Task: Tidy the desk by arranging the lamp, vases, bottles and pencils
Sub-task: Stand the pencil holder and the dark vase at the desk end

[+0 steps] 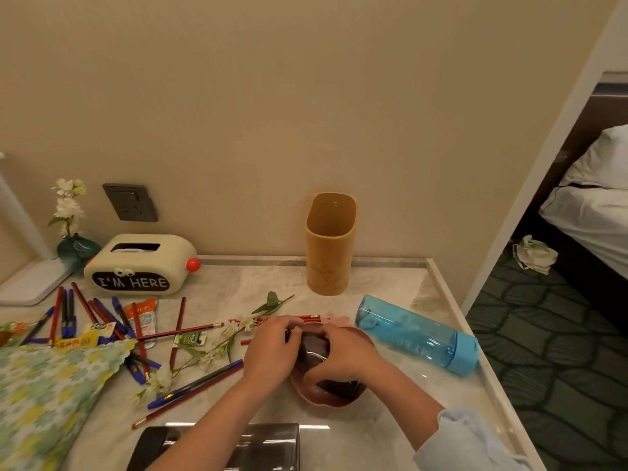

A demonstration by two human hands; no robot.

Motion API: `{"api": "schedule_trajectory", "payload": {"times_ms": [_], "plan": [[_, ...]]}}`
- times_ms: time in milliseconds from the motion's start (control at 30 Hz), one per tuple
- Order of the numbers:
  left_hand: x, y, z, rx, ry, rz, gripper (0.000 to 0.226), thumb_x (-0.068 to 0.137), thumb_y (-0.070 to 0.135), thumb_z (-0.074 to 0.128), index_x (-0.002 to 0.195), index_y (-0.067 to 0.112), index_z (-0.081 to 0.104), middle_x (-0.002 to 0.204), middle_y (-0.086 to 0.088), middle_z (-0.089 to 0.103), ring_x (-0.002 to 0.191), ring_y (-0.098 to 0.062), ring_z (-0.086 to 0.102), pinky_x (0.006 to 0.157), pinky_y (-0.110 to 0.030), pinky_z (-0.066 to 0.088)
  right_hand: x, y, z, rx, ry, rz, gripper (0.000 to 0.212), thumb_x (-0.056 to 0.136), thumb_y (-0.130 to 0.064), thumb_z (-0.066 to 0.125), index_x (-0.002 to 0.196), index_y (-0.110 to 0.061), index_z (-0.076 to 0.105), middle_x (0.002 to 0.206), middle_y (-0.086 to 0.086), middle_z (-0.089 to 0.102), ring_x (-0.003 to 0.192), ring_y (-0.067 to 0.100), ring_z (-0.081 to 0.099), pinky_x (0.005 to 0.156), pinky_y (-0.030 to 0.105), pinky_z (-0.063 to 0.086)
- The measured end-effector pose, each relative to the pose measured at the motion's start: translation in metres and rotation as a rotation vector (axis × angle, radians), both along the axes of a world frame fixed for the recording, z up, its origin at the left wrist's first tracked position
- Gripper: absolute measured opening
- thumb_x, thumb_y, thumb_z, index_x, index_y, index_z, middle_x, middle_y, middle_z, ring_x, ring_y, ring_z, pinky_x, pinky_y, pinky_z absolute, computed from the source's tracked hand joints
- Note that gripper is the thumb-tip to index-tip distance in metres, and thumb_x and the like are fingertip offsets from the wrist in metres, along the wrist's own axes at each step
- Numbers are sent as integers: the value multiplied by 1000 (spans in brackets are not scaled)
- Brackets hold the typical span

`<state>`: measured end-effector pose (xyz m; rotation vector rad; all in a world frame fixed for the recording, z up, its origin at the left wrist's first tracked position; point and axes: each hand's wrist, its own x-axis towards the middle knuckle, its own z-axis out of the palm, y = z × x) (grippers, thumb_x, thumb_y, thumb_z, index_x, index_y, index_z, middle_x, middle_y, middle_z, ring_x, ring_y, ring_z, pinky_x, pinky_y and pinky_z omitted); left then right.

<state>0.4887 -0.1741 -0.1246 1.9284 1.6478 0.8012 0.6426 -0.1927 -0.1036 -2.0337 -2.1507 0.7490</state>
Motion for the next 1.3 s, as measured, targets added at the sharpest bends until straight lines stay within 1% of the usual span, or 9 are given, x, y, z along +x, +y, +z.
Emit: {"api": "schedule_trajectory", "payload": {"times_ms": [267, 367, 533, 633, 767, 900, 1000, 1100, 1300], "plan": [[19, 11, 33, 66, -151, 30, 25, 92, 27, 55, 116, 34, 58, 110, 16, 53, 113, -10, 50, 96, -30, 43, 14, 2, 20, 51, 366, -192, 73, 44, -55, 70, 112, -37, 50, 96, -15, 59, 86, 6, 59, 76, 29, 55], [42, 21, 57, 100, -311, 15, 35, 90, 32, 59, 124, 33, 50, 118, 13, 53, 113, -9, 49, 96, -31, 44, 30, 10, 41, 146, 503, -265, 67, 45, -52, 74, 105, -38, 48, 92, -21, 57, 82, 2, 58, 68, 21, 50], [88, 39, 89, -62, -530, -144, 48, 84, 43, 67, 125, 34, 44, 109, 19, 59, 96, 5, 58, 76, -17, 48, 72, 21, 70, 327, 621, -378, 69, 44, -46, 78, 105, -39, 45, 98, -16, 60, 83, 1, 60, 66, 22, 49], [118, 53, 99, -112, -471, -257, 43, 81, 47, 68, 116, 28, 52, 99, 15, 63, 84, 3, 62, 69, -20, 51, 101, 31, 81, 430, 657, -479, 68, 42, -49, 76, 101, -39, 44, 94, -16, 60, 79, 0, 61, 65, 23, 49], [152, 73, 105, -139, -409, -349, 42, 84, 46, 65, 118, 26, 52, 105, 8, 63, 93, -12, 63, 80, -37, 57, 136, 47, 82, 490, 649, -515, 72, 41, -45, 79, 106, -33, 49, 95, -14, 60, 83, 1, 61, 70, 25, 50], [181, 99, 99, -204, -400, -408, 47, 89, 34, 64, 131, 20, 48, 114, 2, 60, 94, -16, 64, 77, -33, 58, 167, 66, 66, 496, 628, -529, 65, 52, -40, 82, 110, -34, 54, 99, -15, 62, 89, 1, 61, 75, 24, 51], [197, 120, 85, -260, -392, -434, 49, 90, 29, 63, 135, 19, 45, 116, 3, 57, 99, -17, 62, 76, -29, 58, 186, 81, 52, 472, 655, -546, 59, 56, -39, 84, 105, -42, 51, 99, -22, 59, 89, -2, 59, 73, 20, 49], [210, 134, 71, -295, -388, -449, 50, 90, 28, 64, 136, 20, 44, 114, 8, 54, 100, -14, 61, 78, -27, 57, 199, 94, 37, 438, 671, -564, 57, 53, -37, 84, 96, -46, 49, 98, -22, 58, 90, 1, 60, 76, 24, 52], [227, 153, 50, -293, -406, -469, 47, 87, 16, 67, 131, 16, 49, 115, 4, 56, 105, -22, 63, 94, -47, 51, 214, 114, 17, 418, 668, -578, 67, 54, -26, 87, 108, -33, 49, 103, -13, 60, 93, 9, 62, 81, 34, 56]]}}
